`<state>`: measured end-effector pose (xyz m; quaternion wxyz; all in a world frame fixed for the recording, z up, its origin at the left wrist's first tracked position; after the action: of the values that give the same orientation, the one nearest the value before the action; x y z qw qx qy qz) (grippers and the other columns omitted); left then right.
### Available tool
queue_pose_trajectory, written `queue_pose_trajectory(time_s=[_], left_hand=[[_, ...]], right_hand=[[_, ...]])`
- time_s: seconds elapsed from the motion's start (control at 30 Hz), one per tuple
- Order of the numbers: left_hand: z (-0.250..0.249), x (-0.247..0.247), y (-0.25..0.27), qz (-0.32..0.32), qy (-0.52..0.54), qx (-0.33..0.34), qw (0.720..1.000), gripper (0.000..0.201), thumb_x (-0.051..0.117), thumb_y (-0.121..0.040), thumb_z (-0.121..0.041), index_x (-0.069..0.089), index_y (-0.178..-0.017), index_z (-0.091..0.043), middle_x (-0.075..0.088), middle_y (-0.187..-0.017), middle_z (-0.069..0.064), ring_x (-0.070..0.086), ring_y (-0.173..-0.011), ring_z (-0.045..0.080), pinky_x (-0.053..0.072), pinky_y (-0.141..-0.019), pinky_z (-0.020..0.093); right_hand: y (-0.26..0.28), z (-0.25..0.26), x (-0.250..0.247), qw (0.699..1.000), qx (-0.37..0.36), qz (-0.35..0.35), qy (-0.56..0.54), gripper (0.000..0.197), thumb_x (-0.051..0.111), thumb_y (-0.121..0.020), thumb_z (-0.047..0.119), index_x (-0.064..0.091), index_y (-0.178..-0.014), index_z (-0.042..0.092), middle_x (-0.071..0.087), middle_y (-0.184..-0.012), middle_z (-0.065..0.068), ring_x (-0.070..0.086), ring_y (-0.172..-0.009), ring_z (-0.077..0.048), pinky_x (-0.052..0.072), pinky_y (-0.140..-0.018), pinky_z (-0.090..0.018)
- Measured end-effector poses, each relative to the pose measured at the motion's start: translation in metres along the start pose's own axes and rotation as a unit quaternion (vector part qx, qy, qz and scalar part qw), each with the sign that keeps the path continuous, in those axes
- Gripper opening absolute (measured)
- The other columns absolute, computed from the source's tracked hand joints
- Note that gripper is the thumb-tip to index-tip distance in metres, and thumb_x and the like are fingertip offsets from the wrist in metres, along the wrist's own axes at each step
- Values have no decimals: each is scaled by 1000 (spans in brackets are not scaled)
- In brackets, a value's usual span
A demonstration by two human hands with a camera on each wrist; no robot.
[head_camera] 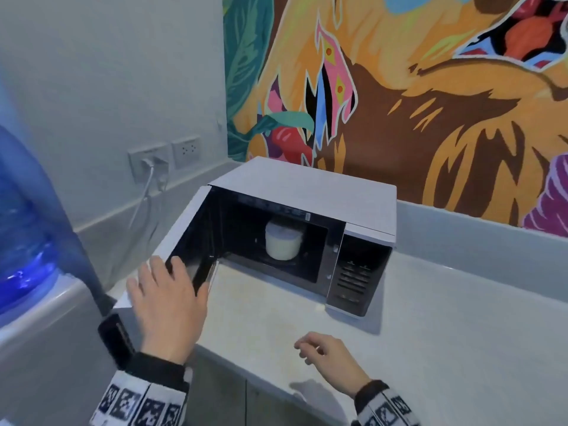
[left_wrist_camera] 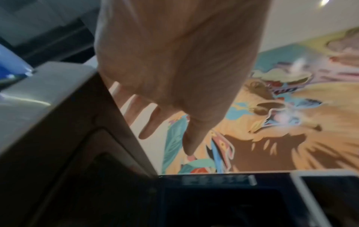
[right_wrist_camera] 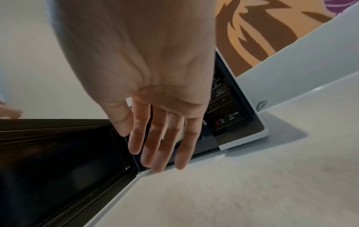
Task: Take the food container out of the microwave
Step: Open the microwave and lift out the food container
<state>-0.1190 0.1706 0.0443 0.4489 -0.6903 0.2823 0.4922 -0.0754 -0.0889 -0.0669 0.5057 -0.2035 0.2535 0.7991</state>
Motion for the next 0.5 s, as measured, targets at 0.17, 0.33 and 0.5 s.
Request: queue_pose_trajectory(time_s=[0.17, 0.33, 0.5], left_hand=[[42, 17, -19, -51, -18, -31, 998, 51, 68, -78, -26, 55, -113, 8, 45, -127, 39, 36, -125, 54, 21, -104, 67], [39, 27, -34, -96, 65, -56, 992, 61, 43, -81, -35, 47, -129, 1, 29, -144, 36, 16, -140, 51, 4, -103, 79], [-61, 68, -70, -49, 181, 170, 967, 42, 39, -89, -28, 59, -121, -9, 56, -132, 19, 43, -133, 40, 8, -119, 53]], right_hand=[[-43, 13, -3, 1000, -6, -15, -22, 22, 46, -93, 22, 61, -82, 33, 64, -86, 6, 60, -71, -8, 44, -61, -10], [-88, 23, -18, 988, 26, -44, -146, 22, 46, -93, 17, 65, -84, 22, 62, -81, 2, 60, -67, -11, 46, -61, -21], [-147, 32, -43, 923, 86, -115, -358, 17, 46, -96, 16, 63, -96, 12, 54, -78, -4, 56, -61, -16, 50, -53, -26]])
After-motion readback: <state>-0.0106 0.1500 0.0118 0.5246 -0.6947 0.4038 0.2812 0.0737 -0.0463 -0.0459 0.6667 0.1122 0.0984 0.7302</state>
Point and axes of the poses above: each hand's wrist, its own y-axis away from the middle knuckle, its own x-axis out of the palm, z = x × y, the point moved 4 cm from there along -y, towards the middle knuckle
